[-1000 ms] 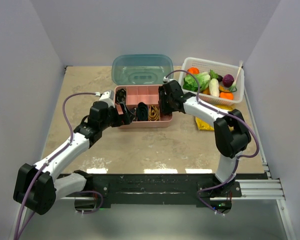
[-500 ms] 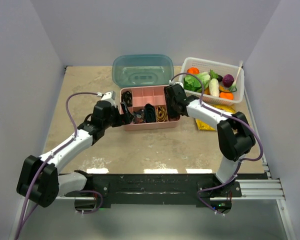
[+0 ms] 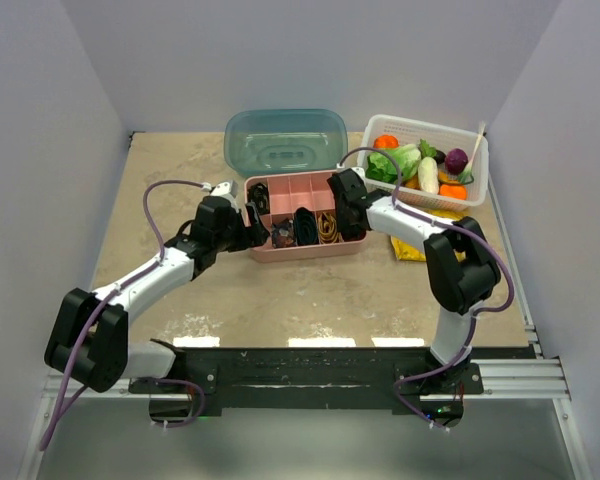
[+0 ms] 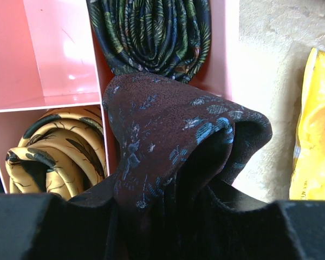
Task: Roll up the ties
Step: Place the tie in the storage box.
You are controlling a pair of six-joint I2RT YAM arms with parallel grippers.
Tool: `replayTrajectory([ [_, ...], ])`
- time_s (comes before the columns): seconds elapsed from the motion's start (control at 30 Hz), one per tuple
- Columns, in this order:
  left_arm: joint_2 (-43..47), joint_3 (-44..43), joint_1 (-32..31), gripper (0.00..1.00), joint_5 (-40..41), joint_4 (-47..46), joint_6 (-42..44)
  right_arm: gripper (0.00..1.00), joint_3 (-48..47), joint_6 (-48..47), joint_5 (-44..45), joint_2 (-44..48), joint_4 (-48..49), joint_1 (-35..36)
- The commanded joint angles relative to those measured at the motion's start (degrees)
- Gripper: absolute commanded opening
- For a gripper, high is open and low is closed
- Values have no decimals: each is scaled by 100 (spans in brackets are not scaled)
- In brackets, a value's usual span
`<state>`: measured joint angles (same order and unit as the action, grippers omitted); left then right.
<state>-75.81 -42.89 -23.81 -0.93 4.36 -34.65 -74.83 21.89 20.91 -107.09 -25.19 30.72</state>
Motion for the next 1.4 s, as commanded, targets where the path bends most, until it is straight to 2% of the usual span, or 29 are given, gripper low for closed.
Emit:
replayTrajectory([
  [0.0,198,-61,-18,83,-12,-243,178,1,47,-185,107,-365,-689,-75],
  [0.07,190,-52,-18,83,-12,-251,170,6,3,-220,89,-313,-768,-57],
  [0.17,198,-35,-18,84,-39,-260,170,25,-93,-316,37,-155,-908,-31],
  [0.27,198,-35,-18,84,-39,-269,170,35,-199,-343,-42,-32,-1075,13],
  [0.3,198,-35,-18,84,-39,-269,178,43,-216,-369,-69,38,-1102,4],
  [0.4,224,-35,-18,83,-39,-278,170,54,-217,-352,-139,153,-1190,30],
  [0.43,225,-26,-18,84,-39,-278,170,61,-216,-369,-148,179,-1190,31],
  [0.67,225,-9,-18,84,-57,-304,178,79,-287,-352,-254,399,-1295,22],
  [0.8,233,-17,-18,84,-74,-313,187,84,-313,-387,-263,390,-1365,22],
  [1.23,233,18,-18,84,-127,-313,213,85,-612,-343,-333,970,-1453,31],
  [1.37,225,27,-18,84,-127,-322,213,90,-770,-343,-333,1093,-1568,30],
])
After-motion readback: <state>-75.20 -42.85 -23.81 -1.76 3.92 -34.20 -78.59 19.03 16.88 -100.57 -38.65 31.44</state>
